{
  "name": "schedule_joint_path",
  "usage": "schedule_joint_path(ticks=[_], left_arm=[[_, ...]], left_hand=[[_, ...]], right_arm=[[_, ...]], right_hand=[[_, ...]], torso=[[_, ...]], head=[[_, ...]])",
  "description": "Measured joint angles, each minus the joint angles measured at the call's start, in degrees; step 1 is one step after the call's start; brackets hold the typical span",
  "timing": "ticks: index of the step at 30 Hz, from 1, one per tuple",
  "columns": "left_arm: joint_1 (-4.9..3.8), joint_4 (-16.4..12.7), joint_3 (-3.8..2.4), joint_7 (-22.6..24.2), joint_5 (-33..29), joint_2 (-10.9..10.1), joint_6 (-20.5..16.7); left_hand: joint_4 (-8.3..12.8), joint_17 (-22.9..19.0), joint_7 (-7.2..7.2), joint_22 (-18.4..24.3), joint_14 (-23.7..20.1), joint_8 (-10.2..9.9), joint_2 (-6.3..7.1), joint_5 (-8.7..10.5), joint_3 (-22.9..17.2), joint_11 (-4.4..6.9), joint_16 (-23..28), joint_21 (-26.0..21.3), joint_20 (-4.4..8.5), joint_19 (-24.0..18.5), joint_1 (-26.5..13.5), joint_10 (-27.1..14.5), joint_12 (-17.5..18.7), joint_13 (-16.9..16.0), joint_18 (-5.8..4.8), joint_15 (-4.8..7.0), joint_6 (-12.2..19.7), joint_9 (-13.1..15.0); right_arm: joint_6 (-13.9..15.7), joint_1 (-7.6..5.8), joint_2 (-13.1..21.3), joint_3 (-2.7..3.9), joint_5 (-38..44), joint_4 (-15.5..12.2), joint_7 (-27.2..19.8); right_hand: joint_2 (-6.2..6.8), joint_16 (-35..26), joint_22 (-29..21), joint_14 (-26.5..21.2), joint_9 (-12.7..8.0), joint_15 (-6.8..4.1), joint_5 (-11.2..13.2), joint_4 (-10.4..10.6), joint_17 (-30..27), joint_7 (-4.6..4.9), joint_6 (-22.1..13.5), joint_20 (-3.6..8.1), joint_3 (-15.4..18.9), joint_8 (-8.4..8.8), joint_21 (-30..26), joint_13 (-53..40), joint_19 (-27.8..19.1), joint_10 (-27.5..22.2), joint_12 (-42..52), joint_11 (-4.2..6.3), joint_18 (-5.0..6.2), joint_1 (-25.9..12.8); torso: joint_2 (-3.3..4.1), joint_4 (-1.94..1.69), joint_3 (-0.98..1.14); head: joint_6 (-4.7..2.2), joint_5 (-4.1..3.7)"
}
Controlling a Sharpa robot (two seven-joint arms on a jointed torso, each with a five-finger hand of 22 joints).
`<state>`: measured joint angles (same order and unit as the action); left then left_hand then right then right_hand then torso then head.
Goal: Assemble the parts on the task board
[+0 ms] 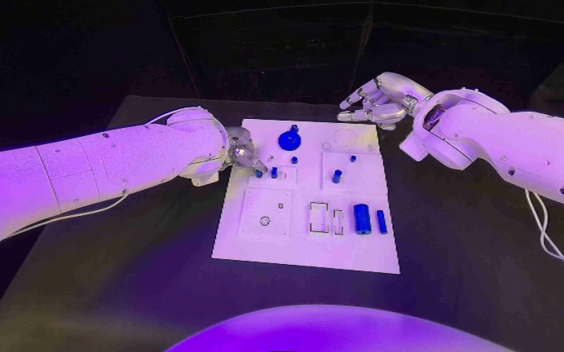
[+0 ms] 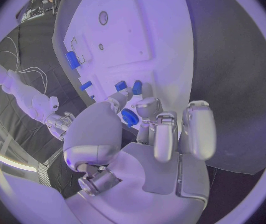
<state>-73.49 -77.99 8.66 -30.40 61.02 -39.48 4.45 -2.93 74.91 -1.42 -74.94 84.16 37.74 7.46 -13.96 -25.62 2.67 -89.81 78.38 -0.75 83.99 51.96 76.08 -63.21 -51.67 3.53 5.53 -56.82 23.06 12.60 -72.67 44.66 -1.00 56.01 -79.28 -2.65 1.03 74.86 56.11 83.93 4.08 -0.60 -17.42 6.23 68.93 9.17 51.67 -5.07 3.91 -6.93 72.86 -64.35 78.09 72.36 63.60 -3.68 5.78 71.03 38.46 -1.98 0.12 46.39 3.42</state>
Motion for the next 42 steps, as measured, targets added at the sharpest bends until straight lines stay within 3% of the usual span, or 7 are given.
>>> schedule_joint_path(ticks=[12,22,26,29,34,38,42], left_arm=[[-0.11,-0.1,-0.18,1.1,-1.9,-1.3,-3.7],[0.05,-0.6,0.02,6.6,-7.5,-2.7,-9.4],[-0.02,-0.4,-0.01,11.8,-10.4,-2.7,-11.6],[-0.05,0.3,-0.02,16.5,-11.5,-1.7,-13.0],[-0.05,1.7,-0.01,23.6,-8.7,1.1,-14.4],[0.00,3.4,0.00,27.7,-2.6,3.1,-14.9],[0.32,5.5,0.01,30.2,4.2,5.0,-15.4]], left_hand=[[-4.8,0.0,-3.28,1.1,-0.2,-4.0,0.15,0.23,11.6,-2.83,0.0,-1.7,-0.78,0.0,-0.6,-9.1,10.6,14.1,0.01,-1.58,8.7,-0.7],[-6.9,0.0,-5.12,7.7,-0.1,-6.1,-1.41,0.23,17.0,-4.87,1.4,-7.9,-2.89,-1.3,4.7,-14.5,12.1,16.7,1.19,-2.95,12.9,-5.0],[-4.8,-1.9,-6.45,24.8,-0.8,-6.1,-2.35,-0.01,17.3,-6.04,10.7,-24.5,-3.84,-9.5,11.2,-22.0,16.8,19.8,4.87,-4.67,14.3,-6.3],[-1.6,-16.4,-7.90,35.5,-9.8,-7.9,-3.33,-0.02,15.2,-7.90,24.4,-36.7,-5.11,-17.1,18.2,-28.2,21.8,23.5,6.24,-6.14,15.7,-8.0],[2.3,-30.6,-8.02,39.7,-18.1,-11.4,-2.11,0.29,11.9,-8.40,37.1,-42.2,-6.33,-19.9,24.3,-30.3,28.1,30.3,6.24,-6.64,14.8,-11.7],[4.5,-32.6,-7.49,40.9,-17.6,-14.2,-0.74,5.37,9.9,-8.22,37.9,-42.9,-6.01,-18.5,26.1,-28.6,31.1,34.5,6.24,-6.46,11.9,-14.4],[5.6,-28.7,-7.15,41.3,-13.1,-16.7,-0.37,6.00,8.9,-7.97,32.6,-42.8,-5.64,-16.0,25.8,-27.0,32.6,37.8,6.24,-6.21,9.6,-16.5]], right_arm=[[0.0,0.00,0.0,0.00,0.0,0.1,0.0],[0.0,0.01,0.0,0.00,0.0,0.2,-0.1],[0.0,0.01,0.0,0.00,0.0,0.2,-0.1],[0.0,0.01,0.0,-0.01,0.0,0.3,-0.1],[0.1,0.01,-0.2,0.00,0.0,0.3,-0.1],[0.1,0.01,-0.2,0.00,0.0,0.3,-0.1],[0.1,0.01,-0.2,0.00,0.0,0.3,-0.1]], right_hand=[[0.00,0.0,0.0,0.0,0.0,0.00,0.0,0.0,-0.1,0.00,0.0,0.00,0.0,0.00,0.0,0.1,0.0,-0.2,0.0,-0.21,0.00,0.0],[0.00,0.0,-0.1,0.0,0.0,0.00,0.0,0.1,-0.1,0.00,0.0,0.00,0.1,0.00,-0.2,0.1,0.0,-0.2,0.0,-0.21,0.00,0.0],[0.00,0.0,-0.1,0.0,0.0,0.00,0.0,0.1,-0.1,0.00,0.0,0.00,0.1,0.00,-0.2,0.1,0.0,-0.2,0.0,-0.21,0.00,0.0],[0.00,0.0,-0.1,0.0,0.0,0.00,0.0,0.1,-0.1,0.00,0.0,0.00,0.1,0.00,-0.2,0.1,0.0,-0.2,0.0,-0.21,0.00,0.0],[0.00,0.0,-0.1,0.0,0.0,0.00,0.0,0.1,-0.1,0.00,0.0,0.00,0.1,0.00,-0.2,0.1,0.0,-0.2,0.0,-0.21,0.00,0.0],[0.00,0.0,-0.1,0.0,0.0,0.00,0.0,0.2,-0.1,0.00,0.0,0.00,0.1,0.00,-0.2,0.1,0.0,-0.2,0.0,-0.21,0.00,0.0],[-0.22,0.0,-0.1,0.0,0.0,0.00,-0.3,0.1,-0.1,0.00,0.0,0.00,0.1,0.00,-0.2,0.1,0.0,-0.2,0.0,-0.21,0.00,0.2]], torso=[[-0.04,-0.05,-0.04],[-0.05,-0.05,-0.04],[-0.04,-0.05,-0.03],[-0.03,-0.05,-0.03],[0.02,0.02,-0.03],[0.03,0.14,-0.03],[0.05,0.18,-0.03]], head=[[-0.11,-0.14],[-0.30,-0.14],[-0.44,-0.29],[-0.67,-0.40],[-1.06,-0.71],[-1.27,-0.88],[-1.50,-1.08]])
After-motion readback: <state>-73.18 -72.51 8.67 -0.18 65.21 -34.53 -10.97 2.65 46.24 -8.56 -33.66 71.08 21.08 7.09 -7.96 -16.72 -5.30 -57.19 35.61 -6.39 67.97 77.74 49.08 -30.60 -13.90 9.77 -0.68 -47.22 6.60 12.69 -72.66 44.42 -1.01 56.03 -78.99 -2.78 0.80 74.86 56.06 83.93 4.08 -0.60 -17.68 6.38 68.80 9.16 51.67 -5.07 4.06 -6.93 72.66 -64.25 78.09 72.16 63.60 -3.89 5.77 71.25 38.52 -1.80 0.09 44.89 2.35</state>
